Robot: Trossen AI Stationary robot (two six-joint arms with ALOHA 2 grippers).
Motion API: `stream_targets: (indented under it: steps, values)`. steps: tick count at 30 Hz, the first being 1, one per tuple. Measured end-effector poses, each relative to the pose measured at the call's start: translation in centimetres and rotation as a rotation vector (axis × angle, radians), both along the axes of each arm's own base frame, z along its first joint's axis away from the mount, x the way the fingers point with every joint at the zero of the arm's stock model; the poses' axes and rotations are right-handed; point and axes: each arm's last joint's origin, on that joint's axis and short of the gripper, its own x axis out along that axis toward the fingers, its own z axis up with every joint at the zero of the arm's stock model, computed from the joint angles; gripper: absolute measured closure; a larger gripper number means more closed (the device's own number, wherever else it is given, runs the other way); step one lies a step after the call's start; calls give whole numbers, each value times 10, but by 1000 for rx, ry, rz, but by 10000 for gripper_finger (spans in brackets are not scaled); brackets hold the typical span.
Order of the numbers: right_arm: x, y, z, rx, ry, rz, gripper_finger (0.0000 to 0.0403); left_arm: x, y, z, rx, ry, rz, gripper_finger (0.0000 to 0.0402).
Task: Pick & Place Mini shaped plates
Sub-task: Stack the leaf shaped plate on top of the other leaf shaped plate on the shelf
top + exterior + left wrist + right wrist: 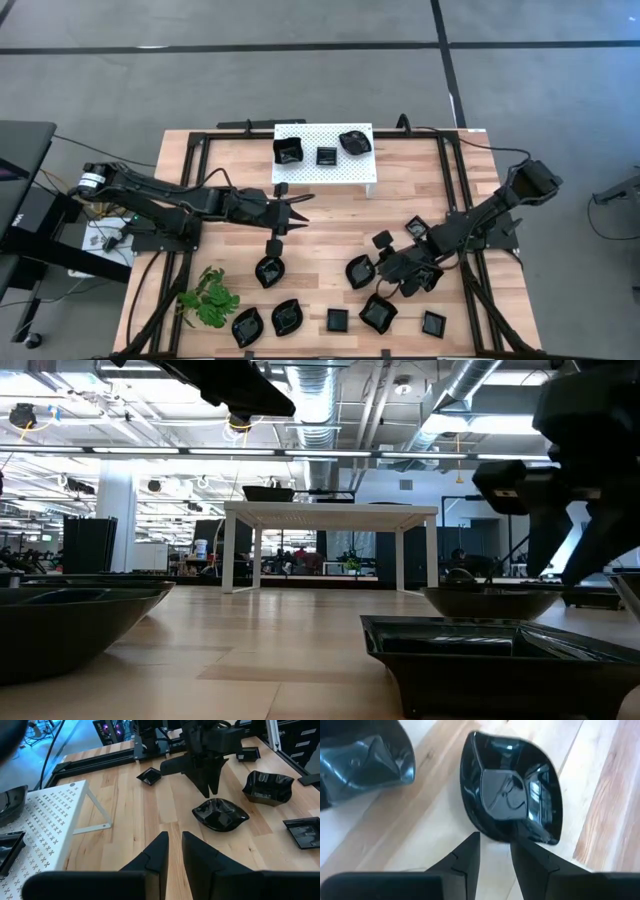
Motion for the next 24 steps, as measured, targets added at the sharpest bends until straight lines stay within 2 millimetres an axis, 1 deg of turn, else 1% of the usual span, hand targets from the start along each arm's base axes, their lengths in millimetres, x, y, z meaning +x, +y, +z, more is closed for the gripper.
stream_targets:
  steps: [7,11,19,24]
  values:
    - [0,6,2,-86,-56,165,300,0,0,0,0,0,0,346]
    - [3,7,1,-104,-73,197,300,0,0,0,-1,-2,0,346]
    - [6,8,-15,-136,-20,212,300,1,0,1,-2,-13,0,346]
    - [14,7,-20,-165,-52,231,304,1,0,1,-3,-15,0,346]
